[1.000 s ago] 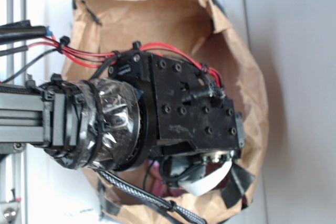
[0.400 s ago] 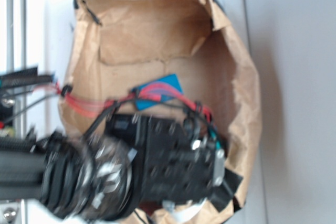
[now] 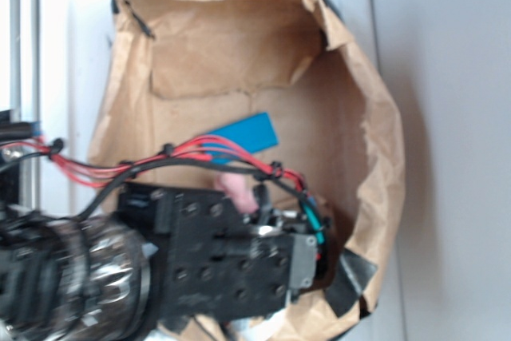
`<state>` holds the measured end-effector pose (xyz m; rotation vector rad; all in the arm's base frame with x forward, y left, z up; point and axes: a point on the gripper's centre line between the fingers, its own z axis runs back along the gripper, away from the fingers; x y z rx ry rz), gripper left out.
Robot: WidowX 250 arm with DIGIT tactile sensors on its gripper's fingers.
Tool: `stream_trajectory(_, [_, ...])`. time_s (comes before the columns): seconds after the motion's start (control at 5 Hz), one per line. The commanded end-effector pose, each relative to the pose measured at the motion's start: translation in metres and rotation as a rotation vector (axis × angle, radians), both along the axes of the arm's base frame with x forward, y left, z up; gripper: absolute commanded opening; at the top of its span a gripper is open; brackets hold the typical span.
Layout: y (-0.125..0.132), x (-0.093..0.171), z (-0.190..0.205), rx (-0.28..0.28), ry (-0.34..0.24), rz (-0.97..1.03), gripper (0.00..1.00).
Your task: Grab the pink bunny.
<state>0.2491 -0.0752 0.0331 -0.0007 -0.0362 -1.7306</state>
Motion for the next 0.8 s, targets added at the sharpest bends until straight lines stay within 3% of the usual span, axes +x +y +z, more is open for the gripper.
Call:
stream_trajectory(0.0, [-0.008, -0.008, 0.029, -0.083, -0.087, 0.14, 0.0])
stream_trajectory(0.2, [0.043, 0.011, 0.068, -0.138, -0.126, 0.39, 0.0])
stream_trajectory(0.4, [0.07, 0.004, 0.087, -0.159, -0.137, 0.642, 0.0])
stream_trajectory(0.6, [0.071, -0.018, 0.102, -0.181, -0.119, 0.897, 0.0])
